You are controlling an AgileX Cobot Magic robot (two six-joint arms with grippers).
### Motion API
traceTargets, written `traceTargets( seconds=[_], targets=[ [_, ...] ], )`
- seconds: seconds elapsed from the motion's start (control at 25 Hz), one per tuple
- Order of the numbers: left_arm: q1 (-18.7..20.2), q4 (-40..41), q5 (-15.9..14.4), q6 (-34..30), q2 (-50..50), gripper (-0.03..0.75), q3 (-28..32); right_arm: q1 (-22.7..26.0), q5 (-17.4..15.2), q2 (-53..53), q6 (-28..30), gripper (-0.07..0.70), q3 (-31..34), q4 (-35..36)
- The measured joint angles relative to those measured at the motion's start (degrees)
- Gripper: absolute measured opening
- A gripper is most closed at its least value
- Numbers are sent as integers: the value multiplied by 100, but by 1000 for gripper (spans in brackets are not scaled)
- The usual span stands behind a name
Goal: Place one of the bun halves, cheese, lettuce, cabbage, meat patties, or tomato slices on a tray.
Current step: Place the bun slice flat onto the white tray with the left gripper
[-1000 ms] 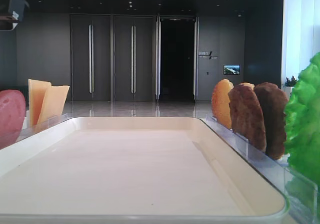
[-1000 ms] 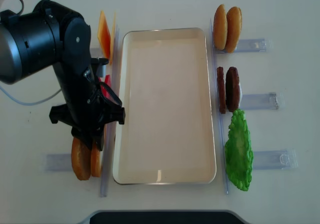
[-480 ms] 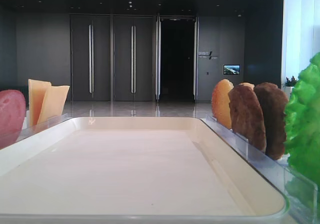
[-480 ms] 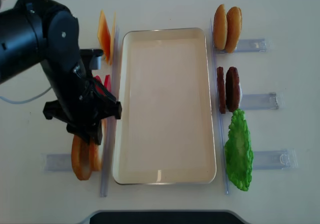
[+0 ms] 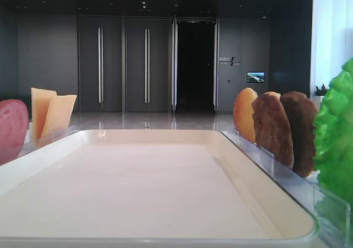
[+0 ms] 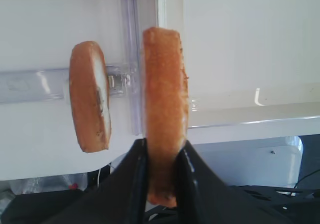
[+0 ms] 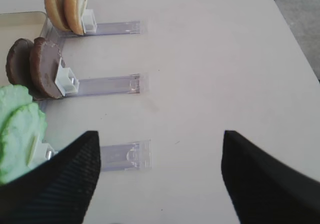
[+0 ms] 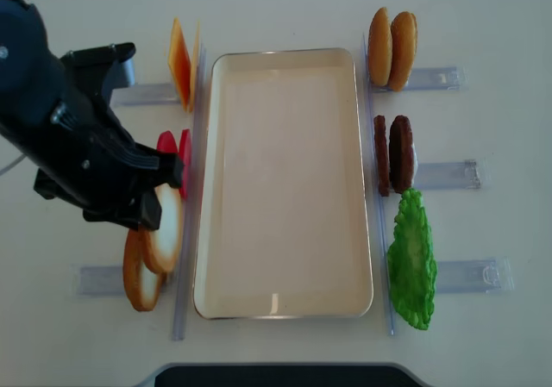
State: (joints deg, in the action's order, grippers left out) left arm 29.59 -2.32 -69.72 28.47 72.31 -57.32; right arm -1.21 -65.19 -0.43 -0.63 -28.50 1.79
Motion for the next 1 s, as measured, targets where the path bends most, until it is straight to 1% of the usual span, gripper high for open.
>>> traceTargets(
  seconds=[0.24,0.6,0.64,0.72,0.84,0.92,1.0],
  targets=[
    [0,0,-25,0,-140,120,0,0,0,0,0,514,0,0],
    [0,-215,-12,-307,-140,117,84,0,0,0,0,514,0,0],
    [0,-305,28,-385,-140,117,127,0,0,0,0,514,0,0],
    [0,-549,212,-566,-140,117,213,0,0,0,0,514,0,0],
    [-14,-897,607,-758,-191,117,359,0,0,0,0,514,0,0],
    [-125,-1069,713,-856,-261,117,502,0,0,0,0,514,0,0],
    [-326,-1362,854,-1093,-362,117,735,0,0,0,0,514,0,0]
  ],
)
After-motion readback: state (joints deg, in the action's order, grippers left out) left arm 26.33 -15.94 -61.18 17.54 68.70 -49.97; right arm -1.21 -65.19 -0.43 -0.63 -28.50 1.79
